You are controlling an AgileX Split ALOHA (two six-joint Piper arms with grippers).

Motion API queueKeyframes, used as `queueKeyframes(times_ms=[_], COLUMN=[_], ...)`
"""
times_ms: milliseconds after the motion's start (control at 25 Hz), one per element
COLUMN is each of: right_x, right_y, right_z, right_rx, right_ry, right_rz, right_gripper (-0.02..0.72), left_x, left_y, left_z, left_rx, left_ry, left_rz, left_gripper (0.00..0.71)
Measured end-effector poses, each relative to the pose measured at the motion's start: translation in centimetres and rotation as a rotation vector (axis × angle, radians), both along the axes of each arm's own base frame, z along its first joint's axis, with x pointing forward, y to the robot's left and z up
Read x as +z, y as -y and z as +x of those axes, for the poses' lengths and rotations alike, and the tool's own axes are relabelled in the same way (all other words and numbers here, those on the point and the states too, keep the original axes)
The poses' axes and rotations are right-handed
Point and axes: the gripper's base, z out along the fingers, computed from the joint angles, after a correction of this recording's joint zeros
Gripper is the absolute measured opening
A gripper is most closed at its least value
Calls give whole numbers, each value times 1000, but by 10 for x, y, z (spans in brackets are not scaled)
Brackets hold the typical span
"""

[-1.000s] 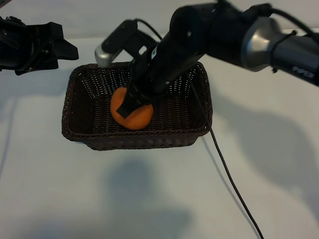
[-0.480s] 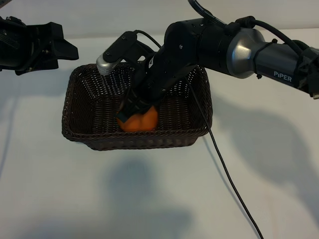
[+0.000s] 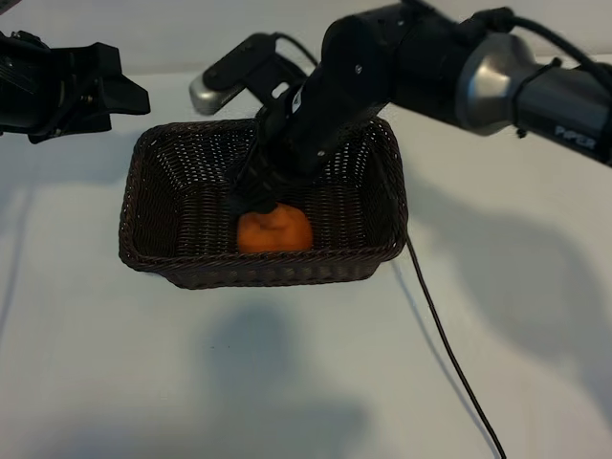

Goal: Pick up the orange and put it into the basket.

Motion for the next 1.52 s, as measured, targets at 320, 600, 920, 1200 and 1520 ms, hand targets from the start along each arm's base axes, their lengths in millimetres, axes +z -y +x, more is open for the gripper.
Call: queueKeyframes(times_ms=[320, 600, 920, 1200, 1520], right_x=[43, 66, 103, 107, 104], right_y=[27, 65, 74, 71, 69], right_z=[-14, -15, -34, -36, -33], right_rx=[-80, -186, -185, -185, -188], right_ry=[-18, -103, -60, -70, -73], right_rz=[-47, -41, 30, 77, 90], right_gripper=[635, 613, 602, 600, 599], left_x=[0, 0, 0, 0, 0], left_y=[0, 0, 0, 0, -1], left_z=[0, 0, 0, 1, 1], left_rx=[-11, -12, -11, -7, -4], left_ry=[8, 9, 9, 14, 20], left_rz=[7, 8, 8, 9, 11], left_gripper=[548, 548, 547, 547, 547])
